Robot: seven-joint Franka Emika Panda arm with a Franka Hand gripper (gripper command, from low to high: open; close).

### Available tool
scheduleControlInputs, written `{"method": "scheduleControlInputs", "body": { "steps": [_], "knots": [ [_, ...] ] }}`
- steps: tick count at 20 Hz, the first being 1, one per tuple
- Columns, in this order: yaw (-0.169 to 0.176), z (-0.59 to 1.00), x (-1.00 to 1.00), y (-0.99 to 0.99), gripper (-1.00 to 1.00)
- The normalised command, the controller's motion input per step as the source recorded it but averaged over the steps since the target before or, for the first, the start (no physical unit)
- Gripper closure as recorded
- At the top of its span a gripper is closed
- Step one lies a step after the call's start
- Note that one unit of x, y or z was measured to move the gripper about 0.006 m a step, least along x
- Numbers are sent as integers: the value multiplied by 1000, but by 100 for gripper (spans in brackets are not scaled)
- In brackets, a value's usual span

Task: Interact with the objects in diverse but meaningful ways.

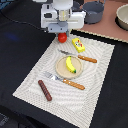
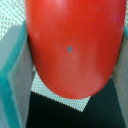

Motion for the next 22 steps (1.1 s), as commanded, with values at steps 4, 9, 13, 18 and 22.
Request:
{"method": "scheduleControlInputs", "body": {
  "steps": [4,9,13,18,22],
  "knots": [
    [-44,1000,-271,239,100],
    [-22,997,-120,387,100],
    [-19,919,-69,543,100],
    [-3,545,-95,758,100],
    [0,167,-141,805,100]
  ]
}}
